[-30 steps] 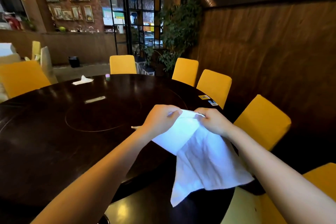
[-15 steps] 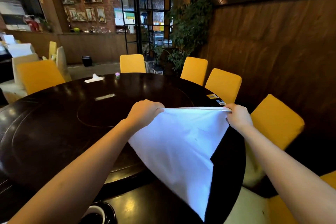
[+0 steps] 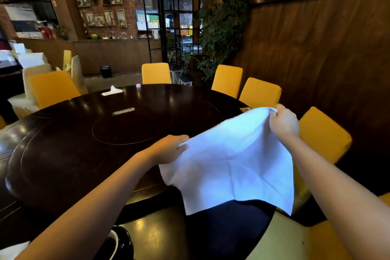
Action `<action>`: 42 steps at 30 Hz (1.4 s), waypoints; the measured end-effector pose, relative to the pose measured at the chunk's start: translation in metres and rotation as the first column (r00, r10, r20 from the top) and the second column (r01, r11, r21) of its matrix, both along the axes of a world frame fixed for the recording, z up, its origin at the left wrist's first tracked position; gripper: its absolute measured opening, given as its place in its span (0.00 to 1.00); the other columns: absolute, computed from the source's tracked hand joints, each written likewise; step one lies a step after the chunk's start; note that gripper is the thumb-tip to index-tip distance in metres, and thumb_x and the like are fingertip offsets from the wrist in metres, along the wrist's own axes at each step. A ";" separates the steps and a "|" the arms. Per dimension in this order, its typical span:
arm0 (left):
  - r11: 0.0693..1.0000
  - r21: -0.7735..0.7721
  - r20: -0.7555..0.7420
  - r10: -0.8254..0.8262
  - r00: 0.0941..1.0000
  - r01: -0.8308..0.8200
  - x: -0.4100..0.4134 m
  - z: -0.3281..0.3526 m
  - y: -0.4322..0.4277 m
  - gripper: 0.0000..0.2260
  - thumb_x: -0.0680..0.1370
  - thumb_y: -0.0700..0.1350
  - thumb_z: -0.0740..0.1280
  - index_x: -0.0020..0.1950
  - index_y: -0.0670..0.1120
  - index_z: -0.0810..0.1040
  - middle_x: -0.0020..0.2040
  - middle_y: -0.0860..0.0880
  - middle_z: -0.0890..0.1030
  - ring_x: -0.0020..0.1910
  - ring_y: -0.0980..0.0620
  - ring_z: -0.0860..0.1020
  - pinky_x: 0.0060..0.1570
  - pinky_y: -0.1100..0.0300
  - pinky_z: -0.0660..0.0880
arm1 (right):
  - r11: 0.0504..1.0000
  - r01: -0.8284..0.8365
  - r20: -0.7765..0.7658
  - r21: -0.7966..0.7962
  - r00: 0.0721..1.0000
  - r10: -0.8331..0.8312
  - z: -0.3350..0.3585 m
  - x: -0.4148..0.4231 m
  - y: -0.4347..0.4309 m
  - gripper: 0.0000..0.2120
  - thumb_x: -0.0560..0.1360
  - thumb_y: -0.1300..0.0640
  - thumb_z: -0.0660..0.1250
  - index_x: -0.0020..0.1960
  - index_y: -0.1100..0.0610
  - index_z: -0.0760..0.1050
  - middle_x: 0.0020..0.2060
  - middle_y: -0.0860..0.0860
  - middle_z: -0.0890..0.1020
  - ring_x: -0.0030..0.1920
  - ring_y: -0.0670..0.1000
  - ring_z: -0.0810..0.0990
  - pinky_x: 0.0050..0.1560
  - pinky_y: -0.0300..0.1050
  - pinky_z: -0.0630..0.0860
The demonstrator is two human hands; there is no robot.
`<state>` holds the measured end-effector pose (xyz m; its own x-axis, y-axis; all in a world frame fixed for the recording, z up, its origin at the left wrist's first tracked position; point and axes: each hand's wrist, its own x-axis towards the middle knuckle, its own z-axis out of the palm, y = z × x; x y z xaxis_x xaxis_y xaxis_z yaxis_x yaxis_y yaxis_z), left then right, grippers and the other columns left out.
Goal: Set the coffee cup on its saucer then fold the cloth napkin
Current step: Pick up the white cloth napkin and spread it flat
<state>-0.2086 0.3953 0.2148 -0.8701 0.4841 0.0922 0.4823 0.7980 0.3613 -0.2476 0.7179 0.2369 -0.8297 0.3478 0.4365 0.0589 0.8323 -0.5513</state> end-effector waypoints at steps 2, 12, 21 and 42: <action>0.999 0.041 -0.036 -0.031 0.999 0.033 0.014 0.005 0.025 0.09 0.80 0.45 0.57 0.41 0.45 0.68 0.39 0.44 0.76 0.40 0.44 0.75 0.41 0.51 0.68 | 0.998 0.028 0.010 0.061 1.000 -0.028 0.001 0.007 0.010 0.11 0.79 0.59 0.55 0.51 0.66 0.72 0.49 0.68 0.78 0.50 0.68 0.75 0.41 0.52 0.70; 0.897 0.430 0.121 -0.164 0.979 0.097 0.064 0.033 0.124 0.10 0.80 0.48 0.58 0.52 0.45 0.76 0.46 0.48 0.80 0.42 0.54 0.78 0.37 0.69 0.72 | 0.949 0.221 -0.050 0.226 0.975 -0.215 0.009 0.033 0.055 0.11 0.77 0.62 0.59 0.54 0.68 0.72 0.53 0.69 0.76 0.57 0.68 0.71 0.54 0.60 0.70; 0.963 0.194 0.204 0.146 0.968 -0.186 0.032 0.004 0.051 0.10 0.79 0.47 0.58 0.55 0.46 0.77 0.52 0.48 0.79 0.53 0.51 0.75 0.45 0.63 0.67 | 0.942 0.060 0.103 0.331 0.990 -0.099 -0.023 -0.014 0.017 0.12 0.77 0.61 0.57 0.57 0.67 0.71 0.57 0.67 0.75 0.60 0.66 0.69 0.57 0.59 0.68; 0.787 -0.238 0.224 0.615 0.756 -0.569 -0.194 -0.174 -0.173 0.11 0.77 0.42 0.61 0.56 0.45 0.80 0.56 0.42 0.81 0.53 0.42 0.78 0.50 0.51 0.74 | 0.685 -0.478 0.615 0.550 0.786 0.055 -0.179 -0.261 -0.157 0.14 0.78 0.62 0.59 0.63 0.58 0.69 0.61 0.58 0.71 0.62 0.60 0.69 0.59 0.53 0.70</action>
